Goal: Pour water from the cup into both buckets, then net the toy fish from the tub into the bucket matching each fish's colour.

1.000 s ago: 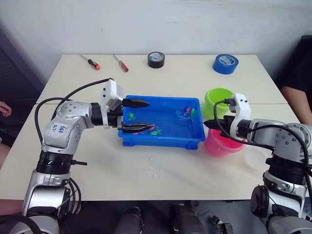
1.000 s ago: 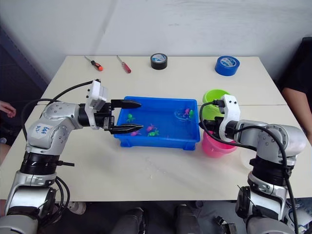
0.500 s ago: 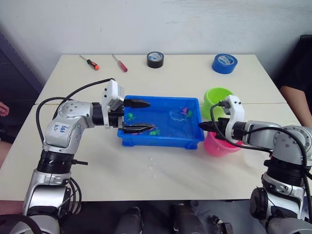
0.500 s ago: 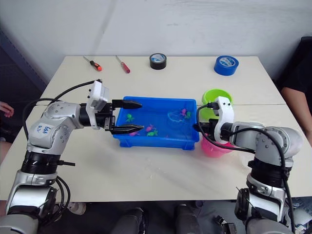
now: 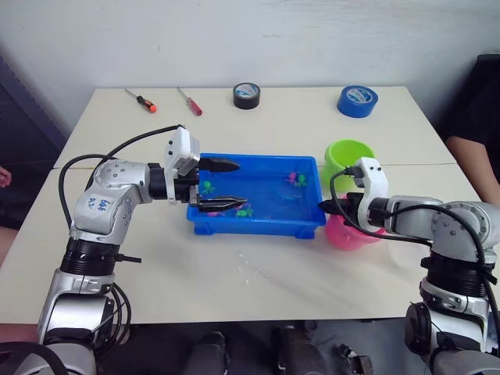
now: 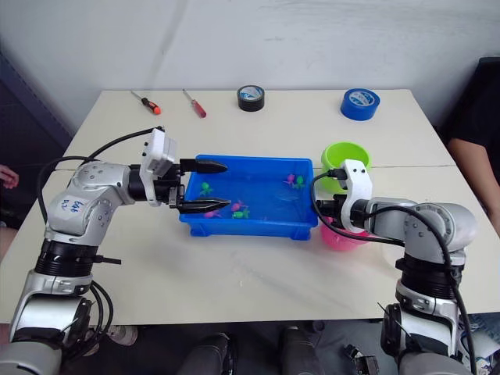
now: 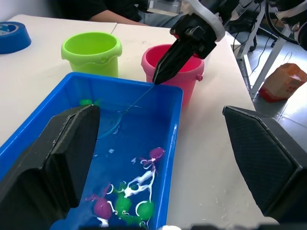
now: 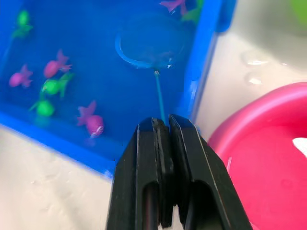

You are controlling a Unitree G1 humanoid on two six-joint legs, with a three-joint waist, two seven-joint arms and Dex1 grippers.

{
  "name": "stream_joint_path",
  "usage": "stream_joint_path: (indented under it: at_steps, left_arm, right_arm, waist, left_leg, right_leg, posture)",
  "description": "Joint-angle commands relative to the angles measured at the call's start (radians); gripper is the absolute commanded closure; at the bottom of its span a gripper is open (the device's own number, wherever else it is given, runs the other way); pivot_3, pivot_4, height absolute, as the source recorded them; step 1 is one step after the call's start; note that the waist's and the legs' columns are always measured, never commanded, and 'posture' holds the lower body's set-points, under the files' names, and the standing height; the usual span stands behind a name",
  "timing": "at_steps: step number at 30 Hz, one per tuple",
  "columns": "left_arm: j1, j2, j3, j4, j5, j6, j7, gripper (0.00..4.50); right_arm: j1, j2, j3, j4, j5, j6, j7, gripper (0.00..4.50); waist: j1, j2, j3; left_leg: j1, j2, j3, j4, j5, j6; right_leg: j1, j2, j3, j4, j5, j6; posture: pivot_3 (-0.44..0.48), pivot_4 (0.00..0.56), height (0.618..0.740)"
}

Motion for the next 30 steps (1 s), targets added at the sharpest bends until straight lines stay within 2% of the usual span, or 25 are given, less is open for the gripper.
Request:
stream_joint_path:
  at_steps: [1,8,15,26,30]
  left_arm:
    - [-0.023,0.008,0.007,-0.010,0.003,-0.017,-0.009,0.05]
    - [-0.024,0.008,0.009,-0.005,0.008,-0.020,-0.015,0.05]
    - [-0.036,0.002,0.006,0.013,0.013,-0.026,-0.019,0.05]
    - [-0.056,0.004,0.002,0.040,0.016,-0.026,-0.030,0.05]
    - [-0.057,0.007,0.010,0.043,0.015,-0.023,-0.026,0.05]
  right_arm:
    - [-0.043,-0.022,0.010,-0.006,-0.017,-0.055,0.051,4.50]
    - [-0.013,-0.110,0.130,-0.062,-0.065,-0.168,0.168,4.50]
    - [0.045,-0.162,0.184,-0.147,-0.068,-0.203,0.248,4.50]
    - [0.061,-0.145,0.162,-0.143,-0.046,-0.123,0.271,4.50]
    - [0.051,-0.146,0.194,-0.080,-0.099,-0.162,0.267,4.50]
  waist:
    - [-0.001,0.000,0.000]
    - [-0.001,0.000,0.000]
    - [0.000,0.000,0.000]
    - [0.000,0.000,0.000]
    - [0.000,0.000,0.000]
  left_leg:
    - [0.000,0.000,0.000,0.000,0.000,0.000]
    - [0.000,0.000,0.000,0.000,0.000,0.000]
    - [0.000,0.000,0.000,0.000,0.000,0.000]
    - [0.000,0.000,0.000,0.000,0.000,0.000]
    - [0.000,0.000,0.000,0.000,0.000,0.000]
  right_leg:
    - [0.000,0.000,0.000,0.000,0.000,0.000]
    - [0.000,0.000,0.000,0.000,0.000,0.000]
    - [0.000,0.000,0.000,0.000,0.000,0.000]
    - [0.000,0.000,0.000,-0.001,0.000,0.000]
    - [0.000,0.000,0.000,-0.001,0.000,0.000]
  posture:
    - [0.000,0.150,0.736]
    - [0.000,0.150,0.736]
    - [0.000,0.150,0.736]
    - [0.000,0.150,0.736]
    - [0.000,0.150,0.736]
